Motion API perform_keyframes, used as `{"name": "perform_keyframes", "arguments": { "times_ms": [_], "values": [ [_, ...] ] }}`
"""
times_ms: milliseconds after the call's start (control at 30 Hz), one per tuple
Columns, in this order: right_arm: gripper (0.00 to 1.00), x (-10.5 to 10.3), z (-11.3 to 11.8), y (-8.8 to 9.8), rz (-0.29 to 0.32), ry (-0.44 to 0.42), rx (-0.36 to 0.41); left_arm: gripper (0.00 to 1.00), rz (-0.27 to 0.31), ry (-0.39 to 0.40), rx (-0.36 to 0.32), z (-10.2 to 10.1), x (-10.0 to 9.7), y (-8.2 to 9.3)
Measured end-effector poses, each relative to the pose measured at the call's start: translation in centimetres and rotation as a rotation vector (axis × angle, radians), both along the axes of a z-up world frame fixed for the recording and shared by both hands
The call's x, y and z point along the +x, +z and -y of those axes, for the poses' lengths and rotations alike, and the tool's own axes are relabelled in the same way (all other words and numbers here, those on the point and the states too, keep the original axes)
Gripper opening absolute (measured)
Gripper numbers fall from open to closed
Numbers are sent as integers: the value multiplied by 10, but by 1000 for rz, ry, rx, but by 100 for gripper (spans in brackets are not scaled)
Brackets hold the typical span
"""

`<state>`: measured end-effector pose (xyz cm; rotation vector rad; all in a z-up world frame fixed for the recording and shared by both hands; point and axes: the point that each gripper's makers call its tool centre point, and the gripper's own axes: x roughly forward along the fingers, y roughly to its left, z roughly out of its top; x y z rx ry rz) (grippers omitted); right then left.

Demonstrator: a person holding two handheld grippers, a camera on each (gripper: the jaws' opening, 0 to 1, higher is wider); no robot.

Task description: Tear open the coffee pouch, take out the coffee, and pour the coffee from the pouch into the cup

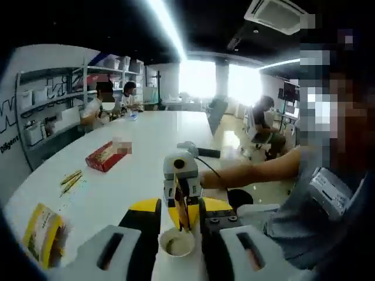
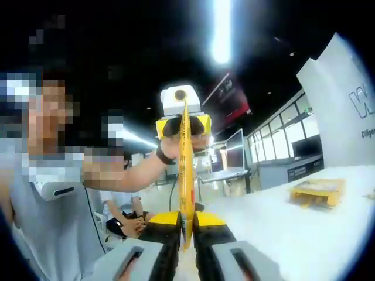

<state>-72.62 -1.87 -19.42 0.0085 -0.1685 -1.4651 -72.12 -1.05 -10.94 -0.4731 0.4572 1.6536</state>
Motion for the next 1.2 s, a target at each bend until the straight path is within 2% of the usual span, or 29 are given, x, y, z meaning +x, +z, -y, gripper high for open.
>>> {"name": "perform_keyframes", "arguments": {
  "times_ms": [67, 200, 233, 267, 300, 367, 533, 633, 933, 1200],
  "values": [
    [9, 0, 2, -1, -5, 1, 7, 27, 12, -16, -132, 3, 1, -5],
    [9, -1, 6, -3, -10, 0, 22, 25, 26, -39, -302, -3, -4, -7],
    [9, -1, 7, -3, -15, -2, 28, 23, 56, -43, -398, 1, -2, -12],
    [9, 0, 7, -3, -18, -4, 33, 21, 58, -66, -462, 4, 0, -14],
    [9, 0, 7, -3, -20, -5, 35, 21, 40, -79, -500, 4, 1, -16],
    [9, 2, 6, -4, -21, -7, 36, 20, 57, -79, -562, 5, 2, -17],
    [9, 0, 4, -8, -21, -14, 49, 20, 64, -98, -659, -1, 3, -17],
    [9, -2, 3, -10, -25, -19, 52, 17, 77, -91, -747, 3, 4, -21],
    [9, -4, -1, -8, -48, -31, 58, 13, 99, -112, -824, 1, 10, -29],
    [9, -4, 1, -14, -57, -31, 80, 9, 116, -109, -854, 4, 9, -30]
  ]
}}
